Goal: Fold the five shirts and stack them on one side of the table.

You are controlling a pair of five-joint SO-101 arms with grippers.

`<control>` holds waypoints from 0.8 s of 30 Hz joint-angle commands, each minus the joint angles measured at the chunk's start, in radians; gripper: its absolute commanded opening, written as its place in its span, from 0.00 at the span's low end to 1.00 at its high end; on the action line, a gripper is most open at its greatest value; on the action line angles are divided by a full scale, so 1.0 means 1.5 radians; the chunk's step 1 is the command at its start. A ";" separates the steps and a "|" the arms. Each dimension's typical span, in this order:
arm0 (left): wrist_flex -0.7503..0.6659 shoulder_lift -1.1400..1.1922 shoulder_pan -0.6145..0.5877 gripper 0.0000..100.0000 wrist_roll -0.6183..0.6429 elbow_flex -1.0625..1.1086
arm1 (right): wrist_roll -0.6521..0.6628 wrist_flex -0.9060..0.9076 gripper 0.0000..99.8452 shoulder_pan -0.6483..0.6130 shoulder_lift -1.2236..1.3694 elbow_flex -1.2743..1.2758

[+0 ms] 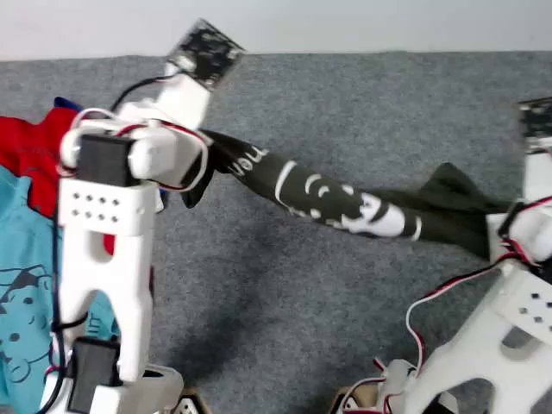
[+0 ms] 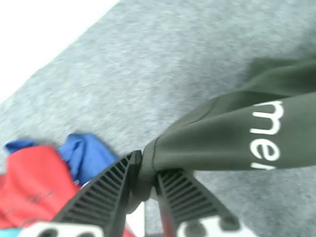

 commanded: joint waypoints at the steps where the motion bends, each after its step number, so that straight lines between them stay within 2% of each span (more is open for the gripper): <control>1: 0.005 -0.058 -0.060 0.00 0.007 -0.023 | 0.008 -0.035 0.01 0.053 -0.018 -0.034; 8: 0.017 -0.107 -0.128 0.00 0.007 -0.022 | 0.039 -0.040 0.01 0.062 -0.022 -0.036; 15: 0.089 -0.193 -0.108 0.00 0.004 -0.022 | 0.040 -0.035 0.01 0.061 -0.025 -0.068; 24: 0.080 -0.384 -0.107 0.00 0.004 -0.023 | 0.036 -0.015 0.01 0.060 -0.025 -0.255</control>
